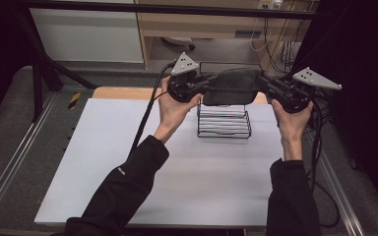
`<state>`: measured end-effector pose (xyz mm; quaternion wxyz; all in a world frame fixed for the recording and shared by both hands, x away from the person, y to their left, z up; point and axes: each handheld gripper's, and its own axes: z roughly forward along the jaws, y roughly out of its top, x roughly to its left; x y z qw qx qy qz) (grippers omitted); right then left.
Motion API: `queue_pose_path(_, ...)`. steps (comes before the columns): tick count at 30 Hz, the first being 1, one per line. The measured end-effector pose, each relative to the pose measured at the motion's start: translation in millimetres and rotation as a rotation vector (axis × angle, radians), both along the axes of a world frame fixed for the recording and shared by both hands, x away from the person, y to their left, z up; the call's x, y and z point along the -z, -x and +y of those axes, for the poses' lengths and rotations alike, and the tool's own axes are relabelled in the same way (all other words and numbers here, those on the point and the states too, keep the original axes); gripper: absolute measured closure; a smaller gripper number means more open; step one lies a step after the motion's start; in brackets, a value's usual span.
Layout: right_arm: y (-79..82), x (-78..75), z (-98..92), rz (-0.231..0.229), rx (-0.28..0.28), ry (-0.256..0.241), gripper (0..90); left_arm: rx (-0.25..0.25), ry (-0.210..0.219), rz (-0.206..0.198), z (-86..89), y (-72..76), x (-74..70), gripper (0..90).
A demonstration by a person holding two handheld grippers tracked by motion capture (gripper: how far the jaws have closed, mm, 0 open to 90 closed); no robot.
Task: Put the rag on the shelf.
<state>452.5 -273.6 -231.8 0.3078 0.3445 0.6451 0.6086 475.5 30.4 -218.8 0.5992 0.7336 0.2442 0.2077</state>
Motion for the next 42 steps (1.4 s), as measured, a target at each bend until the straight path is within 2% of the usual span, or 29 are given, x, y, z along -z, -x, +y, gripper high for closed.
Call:
queue_pose_path(5,4.8,2.7,-2.7,0.02,-0.022,0.017,78.5,0.01,-0.02,0.011,1.0,3.0,3.7,80.2)
queue_pose_path(11,9.8,2.0,-1.9,0.047,-0.021,0.025,73.1,0.017,-0.036,0.039,0.5,3.7,9.5,79.7)
queue_pose_path(16,13.4,3.3,-1.1,0.057,-0.022,0.054,77.6,0.019,-0.06,0.042,0.3,5.6,10.6,79.2)
queue_pose_path(19,14.3,5.9,-1.4,0.065,-0.025,0.057,79.5,0.03,-0.074,0.063,0.8,6.2,9.9,77.8)
queue_pose_path(23,15.2,9.2,-2.3,0.065,-0.028,0.066,80.0,0.04,-0.065,0.086,6.2,8.7,-0.2,71.7)
queue_pose_path(25,15.0,10.5,-2.9,0.069,-0.03,0.065,80.1,0.027,-0.05,0.079,8.5,9.7,-10.8,71.6)
queue_pose_path(28,15.3,12.0,-2.9,0.066,-0.03,0.067,80.0,0.003,-0.06,0.07,8.1,8.9,-23.7,73.7)
queue_pose_path(31,15.7,13.7,-2.6,0.066,-0.032,0.077,79.7,0.009,-0.089,0.124,3.9,1.6,-30.0,79.0)
queue_pose_path(34,15.9,14.9,-2.9,0.066,-0.036,0.075,79.3,0.015,-0.15,0.181,-2.8,-7.5,-25.8,84.3)
queue_pose_path(36,16.1,15.8,-3.3,0.064,-0.038,0.078,78.5,0.028,-0.162,0.205,-4.2,-10.0,-21.9,86.8)
queue_pose_path(39,16.7,17.2,-3.8,0.068,-0.044,0.083,75.3,0.048,-0.176,0.223,-5.3,-10.4,-16.4,89.8)
queue_pose_path(42,17.3,17.7,-4.3,0.081,-0.045,0.075,67.2,0.065,-0.204,0.224,-6.4,-9.7,-10.1,90.0)
